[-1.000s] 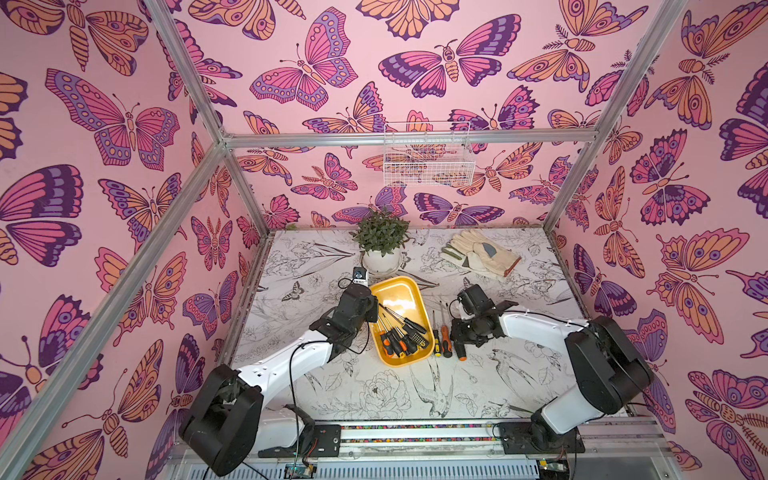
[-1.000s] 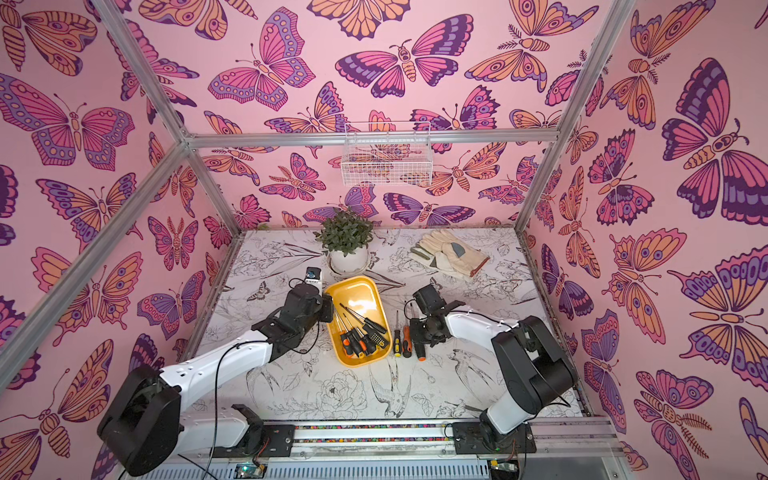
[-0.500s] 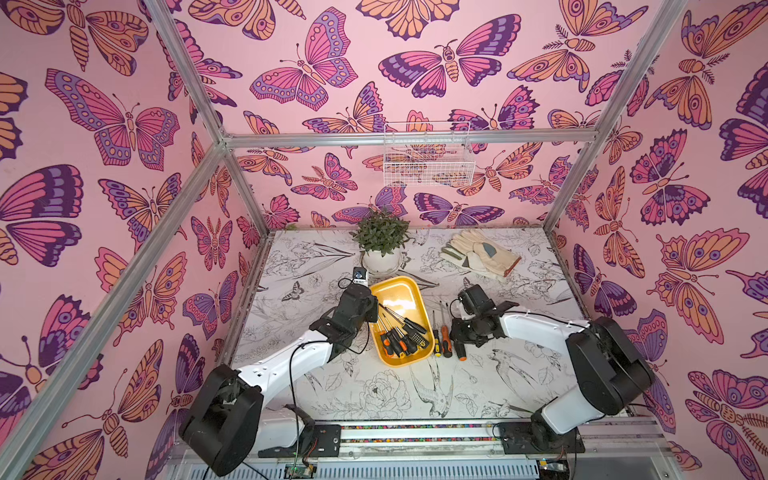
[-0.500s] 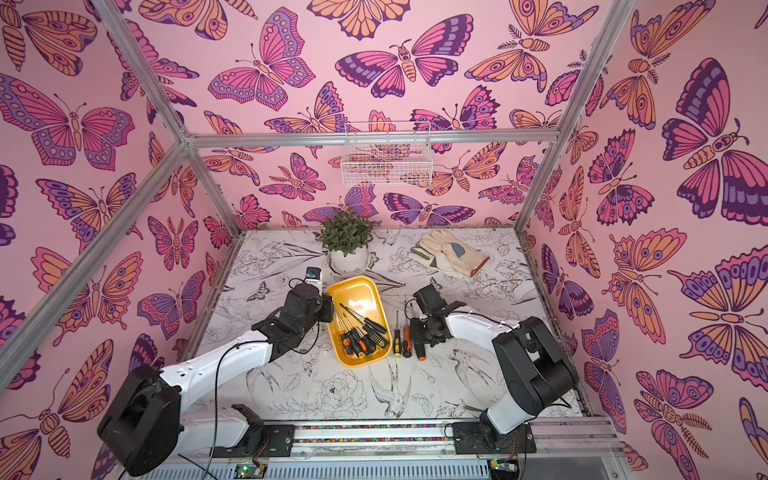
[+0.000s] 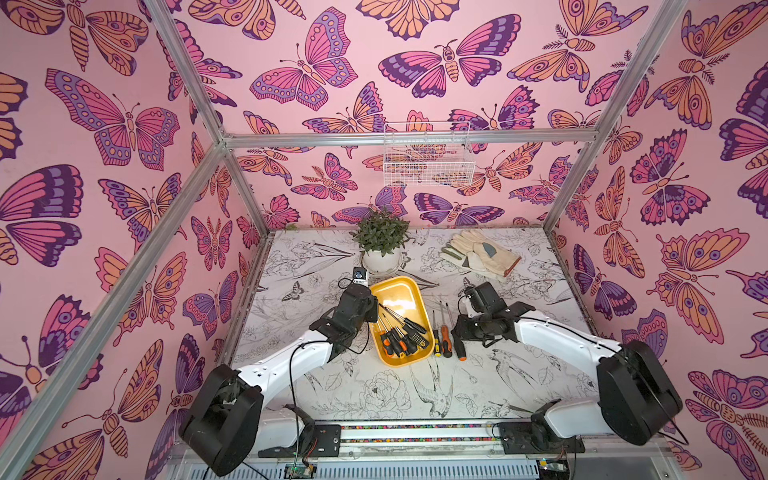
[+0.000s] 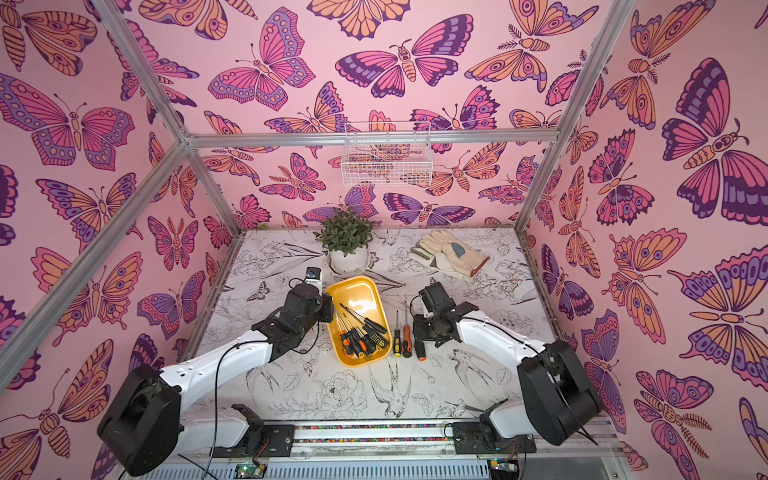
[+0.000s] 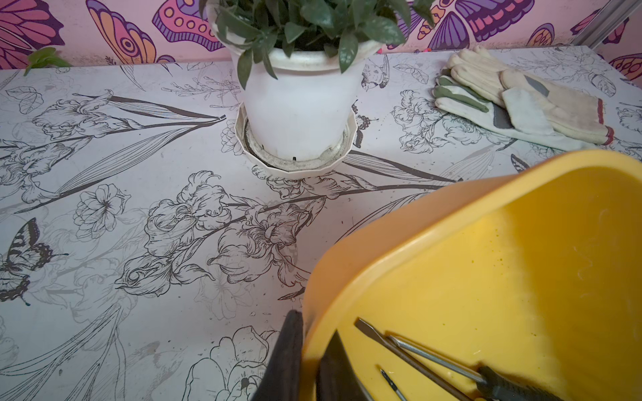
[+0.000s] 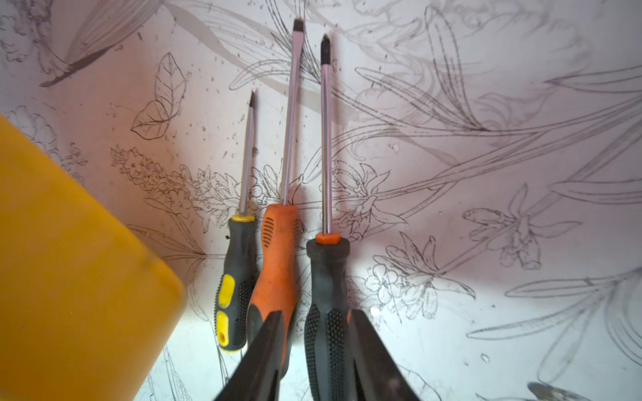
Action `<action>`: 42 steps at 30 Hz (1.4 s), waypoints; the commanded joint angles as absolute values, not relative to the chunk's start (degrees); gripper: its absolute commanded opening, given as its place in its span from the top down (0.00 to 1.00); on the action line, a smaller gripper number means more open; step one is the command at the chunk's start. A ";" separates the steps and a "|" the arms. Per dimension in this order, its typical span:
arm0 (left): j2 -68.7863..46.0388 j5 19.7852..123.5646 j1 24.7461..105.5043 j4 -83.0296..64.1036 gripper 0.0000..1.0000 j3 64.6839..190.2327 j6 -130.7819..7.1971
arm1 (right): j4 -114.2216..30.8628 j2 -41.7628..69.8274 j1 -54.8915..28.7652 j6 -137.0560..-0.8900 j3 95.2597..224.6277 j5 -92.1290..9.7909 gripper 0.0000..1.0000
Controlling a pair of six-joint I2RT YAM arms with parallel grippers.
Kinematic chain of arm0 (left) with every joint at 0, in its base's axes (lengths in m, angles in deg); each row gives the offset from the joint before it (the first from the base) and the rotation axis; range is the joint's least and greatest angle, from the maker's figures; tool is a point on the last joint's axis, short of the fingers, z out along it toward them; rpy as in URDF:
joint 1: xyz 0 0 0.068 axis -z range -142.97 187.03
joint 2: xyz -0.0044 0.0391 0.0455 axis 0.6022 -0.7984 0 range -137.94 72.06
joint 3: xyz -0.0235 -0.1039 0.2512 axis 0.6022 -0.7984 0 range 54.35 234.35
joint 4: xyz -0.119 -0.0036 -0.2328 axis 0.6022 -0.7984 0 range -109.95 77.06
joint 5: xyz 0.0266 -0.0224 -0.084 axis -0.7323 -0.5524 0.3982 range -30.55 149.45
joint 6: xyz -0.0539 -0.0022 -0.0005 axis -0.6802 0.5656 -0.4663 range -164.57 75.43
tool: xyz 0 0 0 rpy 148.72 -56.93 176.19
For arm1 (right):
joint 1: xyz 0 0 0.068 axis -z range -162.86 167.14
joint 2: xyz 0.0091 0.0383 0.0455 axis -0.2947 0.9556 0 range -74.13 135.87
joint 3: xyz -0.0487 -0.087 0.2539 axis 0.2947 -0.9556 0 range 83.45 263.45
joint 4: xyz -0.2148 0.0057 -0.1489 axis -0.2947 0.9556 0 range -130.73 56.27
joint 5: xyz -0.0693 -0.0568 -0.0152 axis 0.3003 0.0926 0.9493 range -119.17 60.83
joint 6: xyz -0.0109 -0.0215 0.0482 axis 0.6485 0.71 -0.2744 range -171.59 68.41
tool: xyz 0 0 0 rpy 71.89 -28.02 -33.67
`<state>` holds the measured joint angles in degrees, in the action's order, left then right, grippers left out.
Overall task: Take out the screwdriver from the storage box
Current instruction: Place the screwdriver at the center of the board, then pick up the screwdriver from the storage box.
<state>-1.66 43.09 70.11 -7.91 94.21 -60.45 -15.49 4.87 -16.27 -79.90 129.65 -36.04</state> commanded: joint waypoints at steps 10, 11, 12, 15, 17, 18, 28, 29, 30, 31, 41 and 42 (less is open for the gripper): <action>0.50 44.50 70.42 -10.47 1.00 93.01 -58.59 | -5.40 -0.59 -32.44 -81.27 143.17 -24.62 0.63; 0.51 44.50 70.41 -10.55 1.00 92.98 -58.62 | -5.53 0.09 -33.87 -81.17 144.19 -24.08 0.63; 0.58 44.50 70.42 -10.53 1.00 92.95 -58.63 | -5.82 0.78 -34.97 -81.03 144.83 -23.89 0.63; 0.63 44.57 70.39 -10.49 1.00 92.95 -58.59 | -7.00 3.74 -37.40 -80.63 146.72 -23.85 0.63; 0.69 44.66 70.42 -10.55 1.00 92.98 -58.63 | -7.02 6.34 -38.69 -79.87 148.17 -23.52 0.63; 0.63 44.68 70.42 -10.52 1.00 93.01 -58.68 | -6.62 7.53 -39.13 -79.43 149.03 -23.08 0.63; 0.84 44.72 70.42 -10.45 1.00 92.84 -58.42 | -4.06 18.12 -41.26 -75.22 155.40 -21.77 0.65; 0.87 44.68 70.39 -10.53 1.00 92.76 -58.44 | -3.80 18.89 -41.31 -74.99 155.88 -21.64 0.65; 1.04 44.68 70.42 -10.57 1.00 92.72 -58.41 | -3.56 19.46 -41.31 -74.75 156.22 -21.53 0.65; 1.02 44.59 70.42 -10.57 1.00 92.72 -58.43 | -3.39 20.01 -41.30 -74.63 156.60 -21.28 0.65; 1.05 44.94 70.42 -10.88 1.00 92.81 -58.30 | -0.55 25.93 -41.26 -73.02 161.57 -17.14 0.67; 1.10 44.94 70.40 -10.84 1.00 92.82 -58.34 | -0.31 26.44 -41.15 -72.86 161.87 -16.77 0.68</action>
